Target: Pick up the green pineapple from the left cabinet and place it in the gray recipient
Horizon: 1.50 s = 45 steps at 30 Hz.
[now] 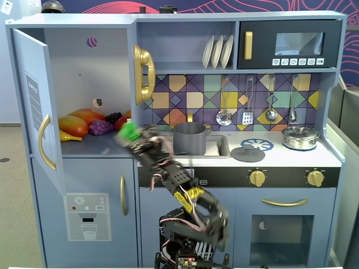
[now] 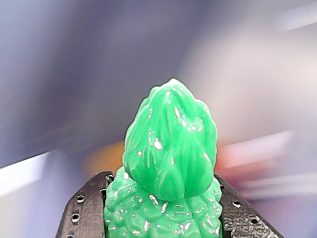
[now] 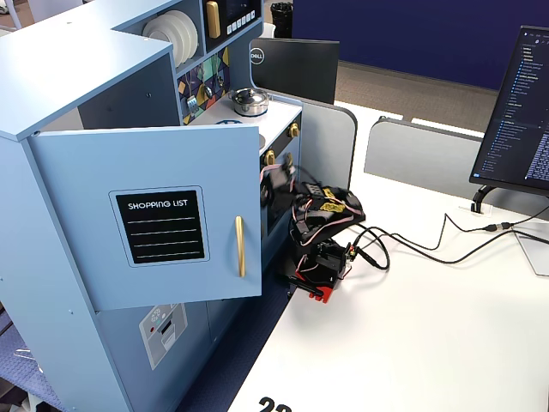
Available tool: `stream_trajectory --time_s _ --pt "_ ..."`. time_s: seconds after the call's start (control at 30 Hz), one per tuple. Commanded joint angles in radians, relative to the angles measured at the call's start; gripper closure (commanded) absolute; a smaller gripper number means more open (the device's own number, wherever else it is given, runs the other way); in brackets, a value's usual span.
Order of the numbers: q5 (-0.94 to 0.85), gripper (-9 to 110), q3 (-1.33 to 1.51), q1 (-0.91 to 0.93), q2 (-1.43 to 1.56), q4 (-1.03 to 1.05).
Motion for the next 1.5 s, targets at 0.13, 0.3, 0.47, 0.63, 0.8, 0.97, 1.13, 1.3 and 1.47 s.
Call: stream_trajectory --time_s 0.13,0.3,0.47,0.63,0.8,0.97,1.13,1.3,1.47 --pt "0.195 101 -0.308 0.535 -0.164 0.11" --pt "0.212 101 -0.574 0.655 -0.512 0.173" --pt "0.202 101 -0.75 0.709 -0.801 0.201" --pt "0.19 94 -0.871 0.735 -0.968 0.222" --pt "0.279 71 -0.881 0.749 -0.991 0.202" --pt "0.298 74 -0.75 0.719 -0.787 0.25" --pt "0.238 81 -0.52 0.696 -0.333 0.712" --pt "0.155 84 -0.337 0.712 -0.032 1.313" --pt "0.264 88 0.009 0.739 0.061 1.413"
